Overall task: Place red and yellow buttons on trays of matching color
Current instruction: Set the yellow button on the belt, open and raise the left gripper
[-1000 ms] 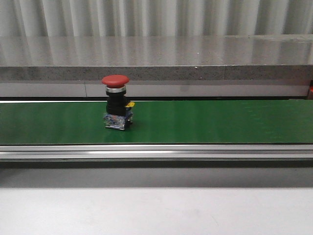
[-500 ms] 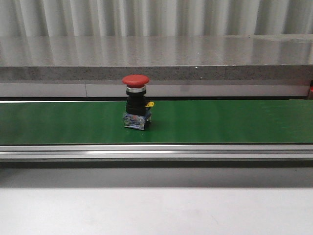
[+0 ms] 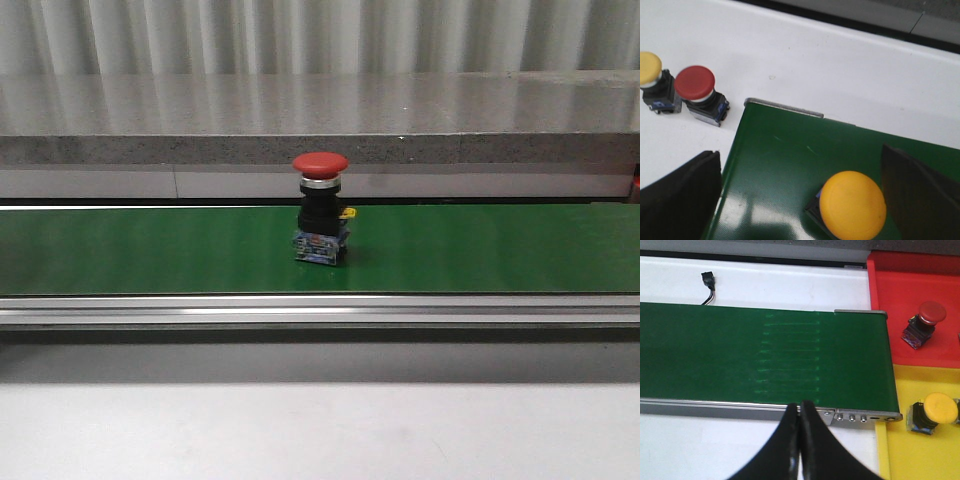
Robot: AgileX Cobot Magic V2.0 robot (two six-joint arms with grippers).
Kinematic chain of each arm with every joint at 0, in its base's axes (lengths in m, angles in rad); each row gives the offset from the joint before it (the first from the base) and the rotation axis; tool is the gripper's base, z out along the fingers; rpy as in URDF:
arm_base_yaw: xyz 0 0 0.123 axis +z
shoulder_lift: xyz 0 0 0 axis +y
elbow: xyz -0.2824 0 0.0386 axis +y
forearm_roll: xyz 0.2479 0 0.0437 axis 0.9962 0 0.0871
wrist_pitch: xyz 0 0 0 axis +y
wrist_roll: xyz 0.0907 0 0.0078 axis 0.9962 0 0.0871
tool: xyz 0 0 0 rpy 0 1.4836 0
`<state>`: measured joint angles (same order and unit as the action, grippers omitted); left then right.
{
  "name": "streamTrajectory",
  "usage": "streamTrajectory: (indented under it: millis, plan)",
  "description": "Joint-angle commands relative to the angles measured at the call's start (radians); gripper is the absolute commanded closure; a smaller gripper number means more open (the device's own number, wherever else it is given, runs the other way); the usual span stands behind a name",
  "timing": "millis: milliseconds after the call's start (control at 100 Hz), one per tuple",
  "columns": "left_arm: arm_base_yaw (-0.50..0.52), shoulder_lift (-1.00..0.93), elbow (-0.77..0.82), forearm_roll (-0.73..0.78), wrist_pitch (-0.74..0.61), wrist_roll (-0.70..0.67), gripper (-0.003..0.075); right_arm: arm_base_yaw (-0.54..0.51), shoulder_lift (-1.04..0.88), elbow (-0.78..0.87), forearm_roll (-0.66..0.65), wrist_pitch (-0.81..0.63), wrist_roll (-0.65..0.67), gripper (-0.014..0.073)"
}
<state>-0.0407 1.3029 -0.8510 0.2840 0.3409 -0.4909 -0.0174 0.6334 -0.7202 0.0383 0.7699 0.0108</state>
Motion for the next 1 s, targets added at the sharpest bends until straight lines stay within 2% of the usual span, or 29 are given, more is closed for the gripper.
streamTrajectory:
  millis: [0, 220, 420, 640, 850, 930, 990]
  plan:
    - [-0.008, -0.085, -0.027, 0.0, -0.064, 0.012, 0.0101, 0.0, -0.002, -0.026, -0.005, -0.059, -0.011, 0.0661]
    - [-0.014, -0.246, -0.025, 0.0, -0.03, 0.05, 0.0101, 0.0, -0.002, -0.026, -0.005, -0.059, -0.011, 0.0661]
    - [-0.113, -0.372, 0.002, 0.0, -0.03, 0.128, 0.0101, 0.0, -0.002, -0.026, -0.005, -0.059, -0.011, 0.0661]
    - [-0.233, -0.509, 0.112, 0.01, -0.026, 0.144, 0.0101, 0.0, -0.002, -0.026, -0.005, -0.059, -0.011, 0.0661]
    - [-0.258, -0.662, 0.23, 0.019, -0.026, 0.144, 0.0101, 0.0, -0.002, -0.026, -0.005, -0.059, -0.011, 0.0661]
    - [-0.258, -0.719, 0.256, 0.035, -0.021, 0.144, 0.0118, 0.0, -0.002, -0.026, -0.005, -0.059, -0.011, 0.0661]
    - [-0.258, -0.762, 0.266, 0.037, -0.009, 0.144, 0.0163, 0.0, -0.002, -0.026, -0.005, -0.059, -0.011, 0.0661]
